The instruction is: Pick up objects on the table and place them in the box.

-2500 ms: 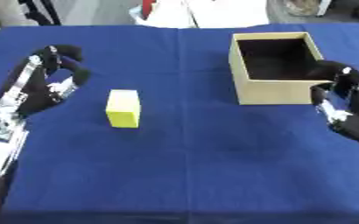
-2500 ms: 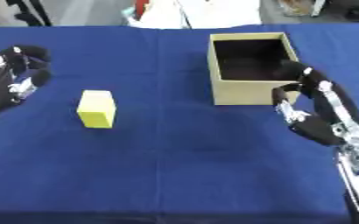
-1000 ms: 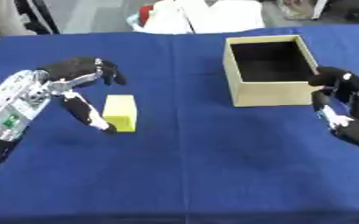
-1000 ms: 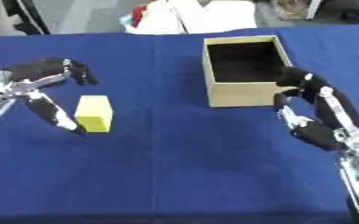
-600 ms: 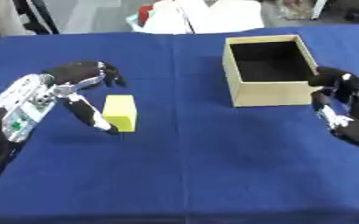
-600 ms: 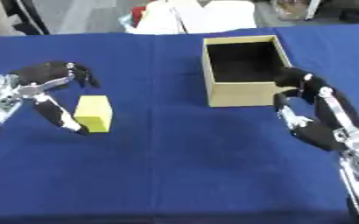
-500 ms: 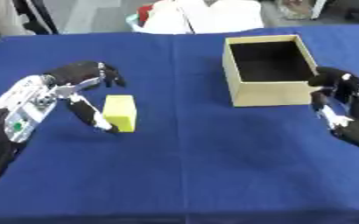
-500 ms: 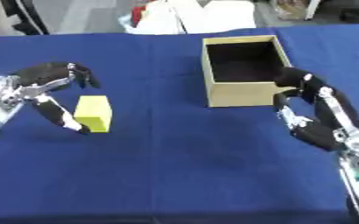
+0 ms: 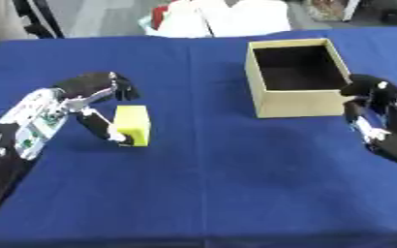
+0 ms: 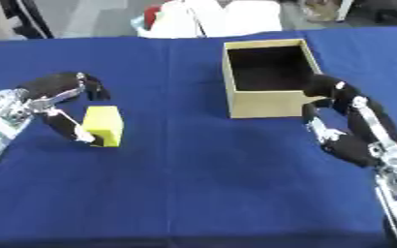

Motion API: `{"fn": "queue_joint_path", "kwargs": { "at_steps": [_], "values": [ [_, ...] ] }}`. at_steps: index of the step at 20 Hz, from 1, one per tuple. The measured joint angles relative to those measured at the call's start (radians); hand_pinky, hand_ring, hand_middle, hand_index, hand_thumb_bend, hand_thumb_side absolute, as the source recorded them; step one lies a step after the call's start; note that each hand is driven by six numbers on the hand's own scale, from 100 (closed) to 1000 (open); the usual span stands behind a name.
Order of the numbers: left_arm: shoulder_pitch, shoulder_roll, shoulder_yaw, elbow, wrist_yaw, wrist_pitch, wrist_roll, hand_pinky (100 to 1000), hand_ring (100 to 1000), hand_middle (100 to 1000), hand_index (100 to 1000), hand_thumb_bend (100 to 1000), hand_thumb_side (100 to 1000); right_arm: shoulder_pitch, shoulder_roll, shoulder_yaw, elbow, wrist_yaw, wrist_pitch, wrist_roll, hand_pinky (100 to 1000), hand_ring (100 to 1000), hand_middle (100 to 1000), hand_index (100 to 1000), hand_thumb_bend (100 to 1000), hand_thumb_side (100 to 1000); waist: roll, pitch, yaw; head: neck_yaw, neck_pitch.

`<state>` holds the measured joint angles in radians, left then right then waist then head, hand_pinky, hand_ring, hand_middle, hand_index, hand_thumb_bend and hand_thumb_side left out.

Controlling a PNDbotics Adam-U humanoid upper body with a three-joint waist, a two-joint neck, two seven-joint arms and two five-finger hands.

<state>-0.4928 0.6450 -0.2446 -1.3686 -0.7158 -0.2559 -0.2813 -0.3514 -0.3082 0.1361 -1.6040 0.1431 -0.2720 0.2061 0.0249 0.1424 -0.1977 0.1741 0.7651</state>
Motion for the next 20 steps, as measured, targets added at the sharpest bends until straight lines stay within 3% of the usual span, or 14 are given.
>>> {"fn": "queue_joint_path", "kwargs": {
  "at_steps": [5,12,20],
  "values": [
    [-0.001,-0.003,0.024,-0.024,0.052,0.022,0.031,713,513,374,635,659,264,0.000,0.000,0.000,0.000,-0.001,0.000,0.000,718,798,726,896,145,462,-0.001,0.000,0.001,0.000,0.000],
    [-0.033,0.010,0.066,-0.109,0.135,0.059,0.056,713,509,370,635,644,247,0.000,0.000,0.000,0.000,-0.002,0.001,0.001,718,798,726,896,145,463,-0.002,0.000,0.004,-0.001,0.000],
    [-0.191,0.004,0.065,-0.113,0.165,0.068,0.061,707,510,376,636,658,221,-0.001,0.001,0.008,0.000,-0.005,0.001,0.008,718,798,725,896,143,464,-0.002,0.000,-0.014,0.008,0.000]
  ]
}}
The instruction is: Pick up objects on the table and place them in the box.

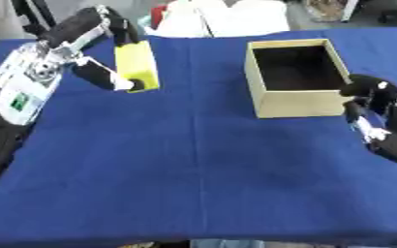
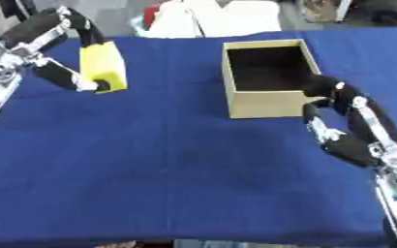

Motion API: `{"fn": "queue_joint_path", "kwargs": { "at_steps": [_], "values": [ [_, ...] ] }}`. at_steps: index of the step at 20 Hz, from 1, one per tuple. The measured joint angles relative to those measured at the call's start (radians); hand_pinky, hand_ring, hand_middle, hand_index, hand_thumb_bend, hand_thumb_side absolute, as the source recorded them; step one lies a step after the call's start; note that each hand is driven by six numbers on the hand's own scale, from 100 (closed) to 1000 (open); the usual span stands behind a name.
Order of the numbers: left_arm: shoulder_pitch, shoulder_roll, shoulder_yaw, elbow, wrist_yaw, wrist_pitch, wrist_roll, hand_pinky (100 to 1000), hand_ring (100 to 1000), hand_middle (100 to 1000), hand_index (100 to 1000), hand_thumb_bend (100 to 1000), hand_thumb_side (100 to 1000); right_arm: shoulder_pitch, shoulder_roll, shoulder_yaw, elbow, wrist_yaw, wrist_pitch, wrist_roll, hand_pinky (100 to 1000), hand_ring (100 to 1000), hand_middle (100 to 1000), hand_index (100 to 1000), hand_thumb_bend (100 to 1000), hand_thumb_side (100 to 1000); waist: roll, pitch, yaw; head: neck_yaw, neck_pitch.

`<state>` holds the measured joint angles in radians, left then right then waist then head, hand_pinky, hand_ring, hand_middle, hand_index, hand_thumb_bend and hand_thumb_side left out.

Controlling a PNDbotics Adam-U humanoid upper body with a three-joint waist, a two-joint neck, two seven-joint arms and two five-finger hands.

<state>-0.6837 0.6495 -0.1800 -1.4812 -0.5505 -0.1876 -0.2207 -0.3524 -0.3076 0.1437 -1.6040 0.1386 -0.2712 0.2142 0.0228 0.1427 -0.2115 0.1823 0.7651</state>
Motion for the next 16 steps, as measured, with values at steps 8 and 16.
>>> {"fn": "queue_joint_path", "kwargs": {
  "at_steps": [8,16],
  "values": [
    [-0.198,-0.139,-0.025,0.155,-0.049,-0.035,0.018,707,508,401,646,664,206,-0.021,0.015,0.035,-0.002,-0.011,-0.003,0.034,718,798,723,893,139,466,0.006,0.003,-0.049,0.033,0.000],
    [-0.335,-0.299,-0.021,0.399,-0.205,-0.101,0.096,704,517,444,665,702,216,-0.050,0.054,0.077,-0.004,-0.024,-0.005,0.082,717,796,718,886,136,475,0.012,0.024,-0.133,0.073,0.000]
  ]
}}
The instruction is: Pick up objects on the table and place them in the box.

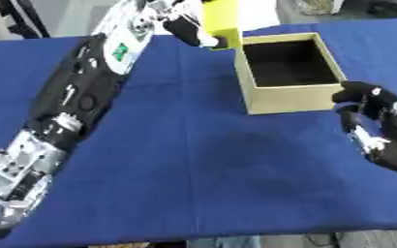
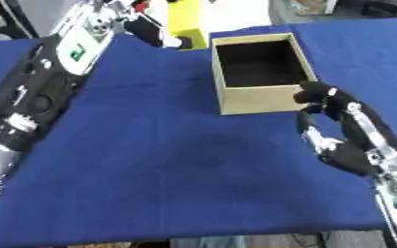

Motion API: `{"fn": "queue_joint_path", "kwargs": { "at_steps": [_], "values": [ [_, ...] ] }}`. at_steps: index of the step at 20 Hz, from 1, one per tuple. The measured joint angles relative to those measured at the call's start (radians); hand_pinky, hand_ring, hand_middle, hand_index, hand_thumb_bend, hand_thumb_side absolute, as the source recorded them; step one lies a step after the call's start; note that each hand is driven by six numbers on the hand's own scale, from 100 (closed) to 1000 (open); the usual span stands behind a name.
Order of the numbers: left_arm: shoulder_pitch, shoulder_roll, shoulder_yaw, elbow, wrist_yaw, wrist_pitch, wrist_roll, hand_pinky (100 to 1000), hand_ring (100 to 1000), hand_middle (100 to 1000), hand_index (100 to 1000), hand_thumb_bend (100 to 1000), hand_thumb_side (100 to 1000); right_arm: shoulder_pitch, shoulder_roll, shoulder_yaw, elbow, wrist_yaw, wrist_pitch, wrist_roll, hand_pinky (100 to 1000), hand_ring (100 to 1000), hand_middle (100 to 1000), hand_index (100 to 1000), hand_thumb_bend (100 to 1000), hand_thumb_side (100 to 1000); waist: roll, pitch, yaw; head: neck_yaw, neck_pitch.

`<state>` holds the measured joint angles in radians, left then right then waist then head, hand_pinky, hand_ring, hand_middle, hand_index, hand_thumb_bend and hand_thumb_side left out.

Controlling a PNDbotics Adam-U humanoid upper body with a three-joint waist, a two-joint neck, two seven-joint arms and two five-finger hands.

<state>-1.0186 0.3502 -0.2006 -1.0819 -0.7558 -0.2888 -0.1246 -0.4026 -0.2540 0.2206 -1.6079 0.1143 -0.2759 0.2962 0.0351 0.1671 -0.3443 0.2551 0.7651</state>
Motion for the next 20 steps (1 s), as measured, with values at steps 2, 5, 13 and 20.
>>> {"fn": "queue_joint_path", "kwargs": {
  "at_steps": [2,5,13,20],
  "values": [
    [-0.022,-0.030,0.007,0.046,-0.051,-0.021,0.024,704,520,464,681,716,232,-0.007,0.010,0.010,0.000,-0.002,-0.001,0.012,717,796,717,885,134,479,0.005,0.007,-0.017,0.008,0.000],
    [-0.039,-0.057,0.022,0.097,-0.112,-0.046,0.062,705,528,491,698,750,274,-0.020,0.022,0.022,0.000,-0.003,-0.002,0.027,716,795,715,882,133,483,0.010,0.023,-0.041,0.016,0.000],
    [-0.038,-0.088,0.033,0.157,-0.197,-0.086,0.107,720,561,577,732,782,391,-0.048,0.042,0.042,0.000,-0.008,-0.001,0.050,715,794,710,877,133,488,0.021,0.054,-0.094,0.023,0.000],
    [-0.019,-0.091,0.026,0.107,-0.129,-0.112,0.086,730,544,561,730,736,386,-0.045,0.045,0.043,0.000,-0.010,-0.001,0.050,715,793,710,875,131,490,0.024,0.055,-0.074,0.023,0.000]
  ]
}}
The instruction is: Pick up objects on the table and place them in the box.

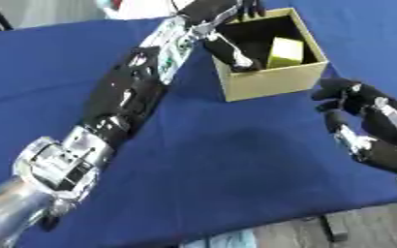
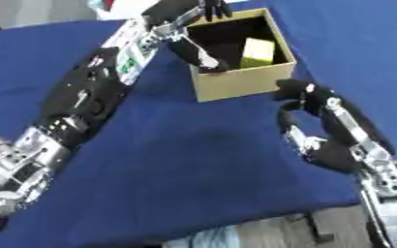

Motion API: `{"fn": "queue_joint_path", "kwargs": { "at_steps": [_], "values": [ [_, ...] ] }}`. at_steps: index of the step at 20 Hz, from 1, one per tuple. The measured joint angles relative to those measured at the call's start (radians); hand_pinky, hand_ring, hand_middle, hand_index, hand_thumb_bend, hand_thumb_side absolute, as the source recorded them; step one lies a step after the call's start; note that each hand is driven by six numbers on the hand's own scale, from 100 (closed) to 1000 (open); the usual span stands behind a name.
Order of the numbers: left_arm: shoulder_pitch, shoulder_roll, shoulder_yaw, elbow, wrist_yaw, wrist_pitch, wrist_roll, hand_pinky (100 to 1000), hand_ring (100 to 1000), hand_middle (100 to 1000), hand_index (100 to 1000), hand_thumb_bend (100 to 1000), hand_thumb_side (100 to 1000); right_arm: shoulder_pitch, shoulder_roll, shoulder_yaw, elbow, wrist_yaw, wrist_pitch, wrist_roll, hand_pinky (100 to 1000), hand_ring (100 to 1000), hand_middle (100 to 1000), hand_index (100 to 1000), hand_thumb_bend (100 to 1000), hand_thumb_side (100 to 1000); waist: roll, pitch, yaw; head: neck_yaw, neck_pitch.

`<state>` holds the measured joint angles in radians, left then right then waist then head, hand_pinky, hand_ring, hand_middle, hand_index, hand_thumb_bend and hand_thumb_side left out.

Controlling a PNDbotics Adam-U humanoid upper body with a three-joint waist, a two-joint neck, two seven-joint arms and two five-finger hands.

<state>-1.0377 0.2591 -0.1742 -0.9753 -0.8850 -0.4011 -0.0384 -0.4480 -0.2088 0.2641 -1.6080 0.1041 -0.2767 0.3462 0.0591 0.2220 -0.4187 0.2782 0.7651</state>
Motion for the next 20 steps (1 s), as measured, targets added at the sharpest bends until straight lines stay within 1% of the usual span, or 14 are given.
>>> {"fn": "queue_joint_path", "kwargs": {
  "at_steps": [2,5,7,8,9,12,14,17,20],
  "values": [
    [0.019,0.015,-0.007,-0.048,0.065,0.005,-0.016,735,537,556,729,713,383,0.009,-0.003,-0.006,0.000,0.000,0.000,-0.003,715,793,710,875,132,488,0.000,-0.006,0.020,-0.007,0.000],
    [0.072,0.065,-0.012,-0.150,0.201,0.034,-0.046,740,530,552,728,694,380,0.023,-0.012,-0.018,0.000,0.000,0.001,-0.013,715,794,710,875,133,486,0.000,-0.019,0.056,-0.025,0.000],
    [0.124,0.112,-0.011,-0.239,0.310,0.066,-0.066,744,524,547,725,678,375,0.029,-0.021,-0.025,0.000,0.001,0.001,-0.020,715,794,711,875,137,479,-0.002,-0.026,0.080,-0.039,0.000],
    [0.155,0.138,-0.006,-0.288,0.368,0.084,-0.073,750,516,541,722,647,367,0.032,-0.026,-0.029,0.000,0.003,0.001,-0.025,715,794,711,875,139,473,-0.003,-0.029,0.093,-0.045,0.000],
    [0.194,0.164,0.003,-0.341,0.429,0.104,-0.076,752,516,541,723,643,368,0.036,-0.030,-0.035,0.000,0.005,0.001,-0.030,715,793,711,875,139,471,-0.004,-0.032,0.107,-0.053,0.000],
    [0.329,0.235,0.044,-0.510,0.601,0.161,-0.074,762,515,542,725,628,373,0.044,-0.043,-0.052,0.000,0.009,0.003,-0.050,714,794,712,877,141,465,-0.009,-0.039,0.139,-0.069,0.000],
    [0.428,0.265,0.081,-0.616,0.684,0.198,-0.065,770,517,546,729,611,388,0.045,-0.049,-0.064,0.000,0.010,0.005,-0.063,714,794,712,877,143,461,-0.014,-0.041,0.156,-0.077,0.000],
    [0.573,0.281,0.140,-0.737,0.761,0.238,-0.054,785,520,552,735,583,408,0.048,-0.054,-0.077,0.000,0.010,0.007,-0.079,714,793,713,878,144,457,-0.023,-0.041,0.178,-0.079,0.000],
    [0.677,0.273,0.192,-0.810,0.800,0.261,-0.040,796,523,556,739,565,432,0.054,-0.059,-0.086,-0.006,0.010,0.008,-0.092,712,791,712,878,144,454,-0.029,-0.042,0.199,-0.081,0.000]
  ]
}}
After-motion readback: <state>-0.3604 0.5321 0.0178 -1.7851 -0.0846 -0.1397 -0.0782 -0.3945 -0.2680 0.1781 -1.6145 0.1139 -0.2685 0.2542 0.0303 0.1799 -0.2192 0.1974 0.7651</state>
